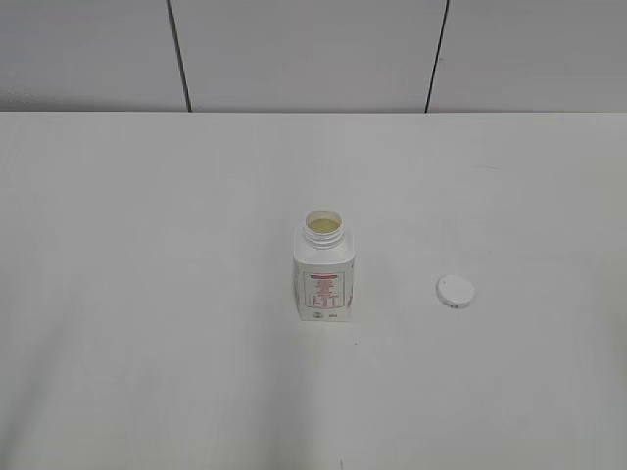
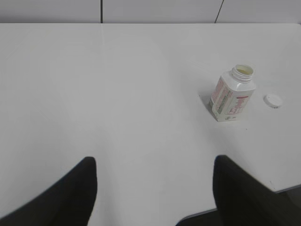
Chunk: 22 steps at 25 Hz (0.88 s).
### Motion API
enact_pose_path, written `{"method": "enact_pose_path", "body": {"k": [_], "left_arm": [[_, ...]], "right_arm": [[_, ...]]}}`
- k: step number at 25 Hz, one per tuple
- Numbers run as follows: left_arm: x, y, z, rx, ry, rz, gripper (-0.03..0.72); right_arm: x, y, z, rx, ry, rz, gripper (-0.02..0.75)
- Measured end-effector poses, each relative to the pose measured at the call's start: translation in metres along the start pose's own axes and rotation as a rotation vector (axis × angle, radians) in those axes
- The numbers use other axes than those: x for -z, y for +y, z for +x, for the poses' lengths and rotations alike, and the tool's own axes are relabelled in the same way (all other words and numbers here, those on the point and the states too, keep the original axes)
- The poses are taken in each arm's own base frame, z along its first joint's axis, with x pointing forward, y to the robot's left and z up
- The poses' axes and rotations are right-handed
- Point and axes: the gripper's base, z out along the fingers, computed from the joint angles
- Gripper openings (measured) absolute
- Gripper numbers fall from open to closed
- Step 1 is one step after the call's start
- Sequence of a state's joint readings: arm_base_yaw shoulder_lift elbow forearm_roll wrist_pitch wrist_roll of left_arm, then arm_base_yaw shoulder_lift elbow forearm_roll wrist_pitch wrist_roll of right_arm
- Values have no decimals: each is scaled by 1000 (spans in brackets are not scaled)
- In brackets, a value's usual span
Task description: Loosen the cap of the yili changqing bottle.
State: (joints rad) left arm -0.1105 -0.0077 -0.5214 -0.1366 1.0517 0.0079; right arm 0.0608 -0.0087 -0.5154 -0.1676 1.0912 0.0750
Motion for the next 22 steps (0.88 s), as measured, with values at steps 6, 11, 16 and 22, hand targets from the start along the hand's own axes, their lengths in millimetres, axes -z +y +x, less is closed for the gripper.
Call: {"method": "enact_pose_path", "body": {"k": [6, 11, 16, 22], "left_arm": [[0, 0, 0, 0, 0, 0, 459], [0, 0, 0, 0, 0, 0, 437], [0, 0, 0, 0, 0, 0, 434], [0, 0, 0, 0, 0, 0, 433]], "right_arm": [[0, 0, 0, 0, 0, 0, 578], [0, 0, 0, 0, 0, 0, 578], [0, 0, 0, 0, 0, 0, 578], [0, 0, 0, 0, 0, 0, 577]]}}
